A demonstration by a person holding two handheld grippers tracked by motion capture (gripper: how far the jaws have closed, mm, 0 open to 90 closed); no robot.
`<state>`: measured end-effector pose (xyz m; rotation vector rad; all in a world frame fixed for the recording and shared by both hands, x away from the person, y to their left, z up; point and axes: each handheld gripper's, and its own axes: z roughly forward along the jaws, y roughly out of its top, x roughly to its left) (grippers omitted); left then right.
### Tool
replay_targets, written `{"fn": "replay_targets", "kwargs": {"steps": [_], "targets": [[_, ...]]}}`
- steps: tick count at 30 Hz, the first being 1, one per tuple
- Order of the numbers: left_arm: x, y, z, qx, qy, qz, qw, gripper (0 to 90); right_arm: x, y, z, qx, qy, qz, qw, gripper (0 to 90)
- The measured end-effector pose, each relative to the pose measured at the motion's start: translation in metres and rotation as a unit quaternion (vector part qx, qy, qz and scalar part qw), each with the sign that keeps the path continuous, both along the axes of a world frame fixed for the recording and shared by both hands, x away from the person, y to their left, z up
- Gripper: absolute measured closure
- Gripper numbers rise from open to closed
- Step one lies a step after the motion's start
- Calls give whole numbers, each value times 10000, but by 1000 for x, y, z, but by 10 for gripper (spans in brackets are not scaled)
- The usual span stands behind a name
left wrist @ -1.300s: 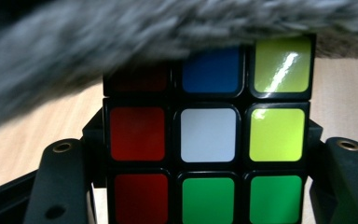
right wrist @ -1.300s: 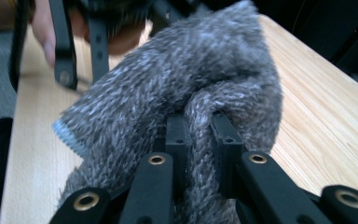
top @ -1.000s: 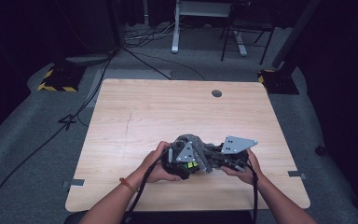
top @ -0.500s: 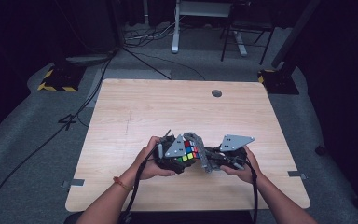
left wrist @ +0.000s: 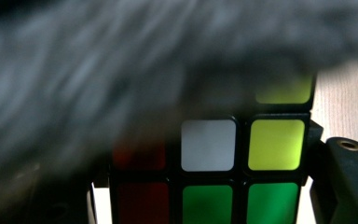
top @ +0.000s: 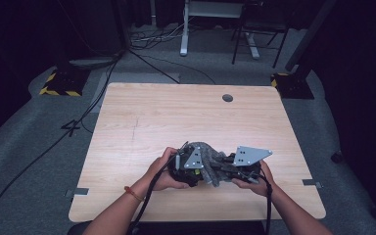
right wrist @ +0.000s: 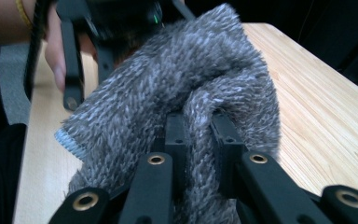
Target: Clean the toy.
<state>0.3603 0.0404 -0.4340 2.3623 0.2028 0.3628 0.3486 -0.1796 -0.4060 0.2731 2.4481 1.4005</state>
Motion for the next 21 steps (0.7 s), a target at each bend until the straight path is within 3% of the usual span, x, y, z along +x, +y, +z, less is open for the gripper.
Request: {"fn": "replay_targets", "kwargs": {"steps": [5,10,14,17,21], "targets": [[-2,-6,-4,53,81,-60,9999,330,3,2,-1,2,-1,-178,9998,794],[-4,-10,-5,34,93,-93,9999,329,5,6,1,224,212,-27,9995,799],[-5,-14,-6,126,16,-94,9999,330,2,13,1,97,130,14,9999,799],[-1,-7,-3,-31,31,-99,9999,332,6,9,1,-70,0,-206,9998,801],[2,4,5,-261,4,-16,9997,332,25,-11,-9,2,378,-604,9975,802]]}}
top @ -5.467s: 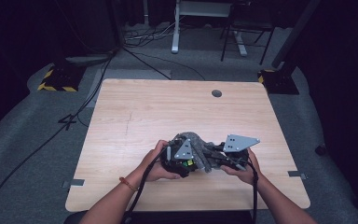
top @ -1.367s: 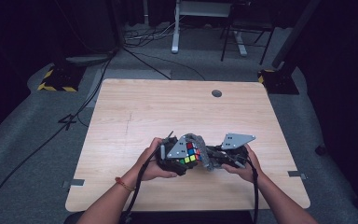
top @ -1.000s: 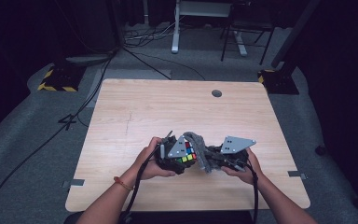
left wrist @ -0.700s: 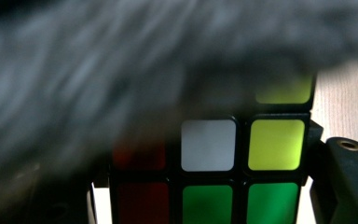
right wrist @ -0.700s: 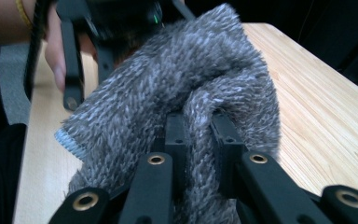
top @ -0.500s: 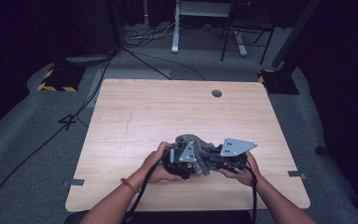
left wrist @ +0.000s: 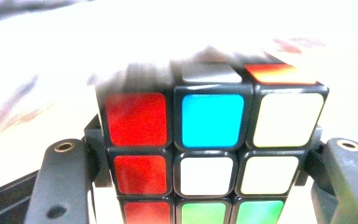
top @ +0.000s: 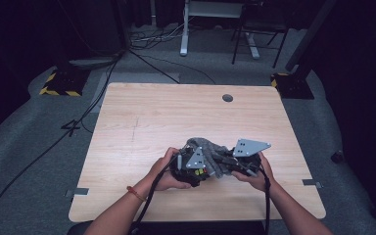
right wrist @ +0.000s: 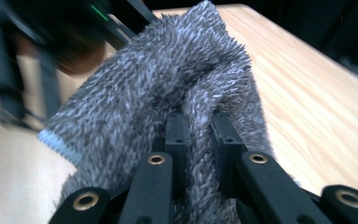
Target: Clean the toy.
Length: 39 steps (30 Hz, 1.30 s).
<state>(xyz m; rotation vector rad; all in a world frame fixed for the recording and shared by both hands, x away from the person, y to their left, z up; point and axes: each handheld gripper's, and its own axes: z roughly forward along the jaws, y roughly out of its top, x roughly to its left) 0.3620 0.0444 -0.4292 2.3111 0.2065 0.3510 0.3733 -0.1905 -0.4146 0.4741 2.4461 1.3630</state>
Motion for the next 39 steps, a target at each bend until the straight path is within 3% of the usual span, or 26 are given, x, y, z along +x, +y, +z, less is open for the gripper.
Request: {"fn": "replay_targets", "kwargs": {"steps": [2,3,7,9,12,16,26,32,34,39], "targets": [[0,3,3,-103,11,39,9999,333,3,-3,-2,-1,75,-43,10000,802],[1,6,5,-206,1,36,9998,333,7,-6,-9,1,238,-71,9997,802],[1,12,11,-469,-12,35,9989,333,6,-2,-12,-30,319,34,9995,802],[0,11,11,-361,-98,38,9993,333,4,1,-12,37,362,139,9992,802],[-1,10,9,-387,-90,42,9992,331,4,0,-12,233,484,232,9983,802],[0,9,6,-206,-87,42,9997,329,0,0,-9,257,412,237,9985,802],[2,7,3,-75,-80,18,9999,330,-6,1,-3,302,305,324,9986,802],[0,8,5,-262,-46,-34,9996,333,-5,2,-4,198,218,229,9993,801],[0,11,9,-431,-64,-22,9990,333,-2,3,-9,102,325,169,9993,802],[3,16,12,-569,-54,46,9984,333,0,7,-16,-64,449,189,9988,802]]}}
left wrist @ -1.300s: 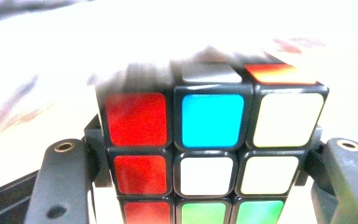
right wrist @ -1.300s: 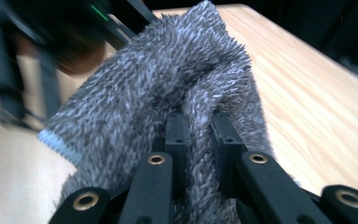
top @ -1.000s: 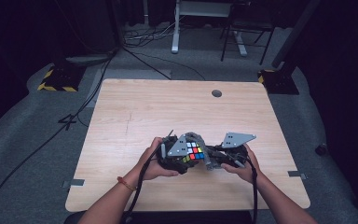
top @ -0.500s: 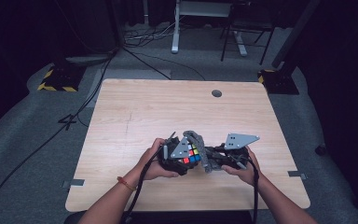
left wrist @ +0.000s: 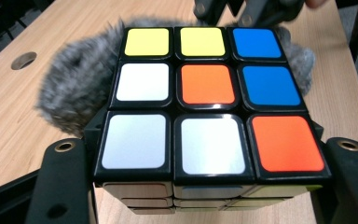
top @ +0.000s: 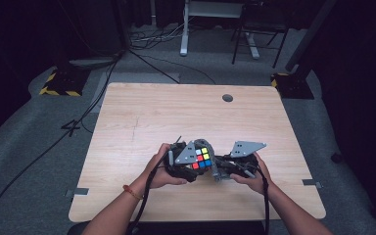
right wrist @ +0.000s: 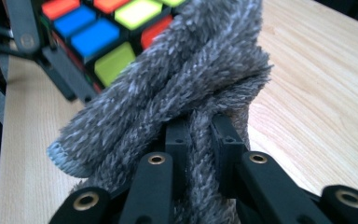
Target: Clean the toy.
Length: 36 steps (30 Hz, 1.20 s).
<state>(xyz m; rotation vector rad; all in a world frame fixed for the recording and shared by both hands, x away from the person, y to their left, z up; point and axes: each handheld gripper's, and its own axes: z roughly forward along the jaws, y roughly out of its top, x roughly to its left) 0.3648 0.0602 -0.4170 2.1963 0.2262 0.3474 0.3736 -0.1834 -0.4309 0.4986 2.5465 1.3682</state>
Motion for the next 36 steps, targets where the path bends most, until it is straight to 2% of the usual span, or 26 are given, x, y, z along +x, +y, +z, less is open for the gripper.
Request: {"fn": "replay_targets", "kwargs": {"steps": [3,4,6,7,8,11,12,13,14,17,21,24,28,36], "targets": [[1,2,1,-20,-39,45,10000,333,0,1,-1,-24,74,69,9999,802],[3,4,1,-69,19,62,10000,333,-1,0,-1,-15,79,94,9999,802],[4,5,1,-55,10,80,10000,333,-1,0,0,-1,49,123,9999,802],[5,7,1,-48,18,136,9999,333,-2,0,2,30,37,145,9999,802],[8,8,-1,-36,114,164,9998,333,-5,-2,6,173,24,207,9996,801],[8,7,-4,76,91,166,9998,333,-8,-2,11,229,-75,229,9994,801],[7,3,-7,171,109,99,9997,333,-10,-2,14,237,-201,187,9993,801],[6,1,-7,170,101,59,9998,333,-10,-2,15,229,-263,166,9993,801],[6,1,-7,170,101,59,9998,333,-10,-2,15,229,-263,166,9993,801],[-2,-6,-5,162,41,-152,9997,333,-9,-5,16,208,-363,10,9991,801],[-5,-7,-2,81,-47,-191,9998,333,-6,-6,13,141,-271,-4,9995,801],[-4,-1,4,-108,-82,-118,9998,333,-5,-3,10,72,-181,30,9998,801],[0,7,7,-193,-91,16,9998,333,-6,1,7,-49,-121,152,9998,801],[6,15,6,-103,-106,244,9996,333,-12,3,11,22,-141,341,9993,801]]}}
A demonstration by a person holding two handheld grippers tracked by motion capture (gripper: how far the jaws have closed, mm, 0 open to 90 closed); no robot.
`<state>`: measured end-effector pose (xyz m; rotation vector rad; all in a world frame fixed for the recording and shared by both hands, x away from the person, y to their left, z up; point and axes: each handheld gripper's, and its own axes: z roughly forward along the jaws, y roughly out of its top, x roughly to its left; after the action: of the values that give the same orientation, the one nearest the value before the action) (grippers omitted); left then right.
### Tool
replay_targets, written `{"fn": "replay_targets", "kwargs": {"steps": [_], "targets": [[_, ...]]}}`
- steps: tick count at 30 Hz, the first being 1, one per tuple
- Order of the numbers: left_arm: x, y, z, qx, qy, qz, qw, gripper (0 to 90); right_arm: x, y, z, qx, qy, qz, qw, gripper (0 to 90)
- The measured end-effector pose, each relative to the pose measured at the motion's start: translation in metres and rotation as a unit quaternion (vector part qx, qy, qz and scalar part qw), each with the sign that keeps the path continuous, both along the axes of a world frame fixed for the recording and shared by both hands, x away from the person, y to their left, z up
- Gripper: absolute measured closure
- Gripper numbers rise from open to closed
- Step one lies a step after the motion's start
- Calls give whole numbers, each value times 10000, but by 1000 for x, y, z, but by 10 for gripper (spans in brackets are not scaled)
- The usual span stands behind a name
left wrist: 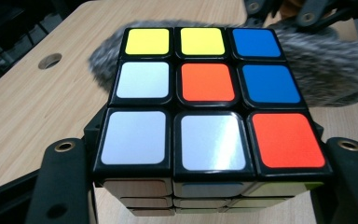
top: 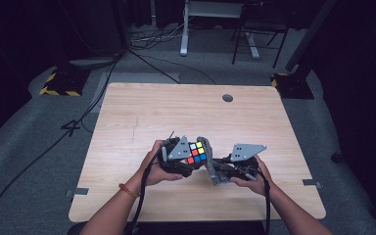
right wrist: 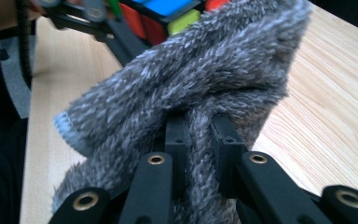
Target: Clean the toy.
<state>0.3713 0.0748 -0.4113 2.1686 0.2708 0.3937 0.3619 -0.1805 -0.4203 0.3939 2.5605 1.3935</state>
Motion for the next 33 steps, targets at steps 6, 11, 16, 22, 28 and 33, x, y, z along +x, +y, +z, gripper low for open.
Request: {"fn": "replay_targets", "kwargs": {"steps": [6,11,16,22,28,33], "targets": [[2,1,-2,-95,155,-84,9998,333,-3,0,4,54,-53,79,9999,800],[-3,-9,-7,110,199,-289,9993,333,-4,-3,7,186,-236,-39,9995,801],[-3,-13,-9,118,259,-313,9991,331,-4,-7,13,338,-284,-47,9990,801],[-6,-24,-16,451,262,-466,9975,331,-7,-6,18,428,-374,11,9984,801],[-11,-19,-7,158,127,-577,9981,332,0,-5,14,230,-391,-302,9985,803],[-9,-13,-2,24,101,-451,9989,332,4,-5,5,103,-177,-289,9994,803]]}}
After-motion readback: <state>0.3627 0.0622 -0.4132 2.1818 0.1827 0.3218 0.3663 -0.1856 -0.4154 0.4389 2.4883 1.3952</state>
